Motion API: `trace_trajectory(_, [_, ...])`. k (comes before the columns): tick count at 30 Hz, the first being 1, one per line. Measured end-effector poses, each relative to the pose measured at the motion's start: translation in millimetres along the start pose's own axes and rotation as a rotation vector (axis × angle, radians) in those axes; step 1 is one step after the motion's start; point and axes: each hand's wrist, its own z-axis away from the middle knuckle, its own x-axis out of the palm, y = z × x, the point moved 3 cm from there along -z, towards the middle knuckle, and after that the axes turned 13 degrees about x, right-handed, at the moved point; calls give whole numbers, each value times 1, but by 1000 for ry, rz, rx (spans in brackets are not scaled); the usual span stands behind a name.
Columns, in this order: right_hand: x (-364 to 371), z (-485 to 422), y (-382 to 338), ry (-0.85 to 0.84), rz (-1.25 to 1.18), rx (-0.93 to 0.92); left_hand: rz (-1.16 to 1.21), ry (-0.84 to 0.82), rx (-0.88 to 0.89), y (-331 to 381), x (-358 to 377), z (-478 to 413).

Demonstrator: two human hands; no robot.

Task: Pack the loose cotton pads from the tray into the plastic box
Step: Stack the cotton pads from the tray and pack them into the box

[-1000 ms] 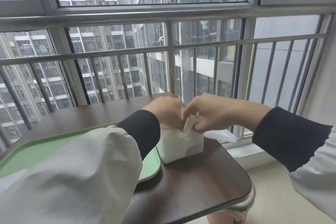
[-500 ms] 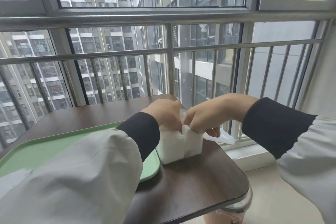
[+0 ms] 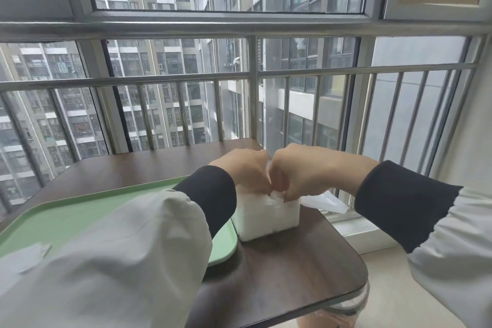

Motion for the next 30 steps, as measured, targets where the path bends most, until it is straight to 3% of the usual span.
trace_trajectory(4, [-7, 0, 0, -22, -27, 22, 216, -63, 67, 0, -5, 8])
trace_trajectory(7, [-18, 1, -4, -31, -122, 57, 409, 17, 106, -4, -10, 22])
trace_trajectory(12, [-25, -5, -33, 67, -274, 34, 508, 78, 90, -26, -14, 65])
trace_trajectory(24, [-11, -30, -195, -14, -351, -213, 309, 50, -311, -135, -8, 249])
trace_trajectory(30, [8, -49, -252, -130, -325, -301, 289, 89, -395, -165, 2, 314])
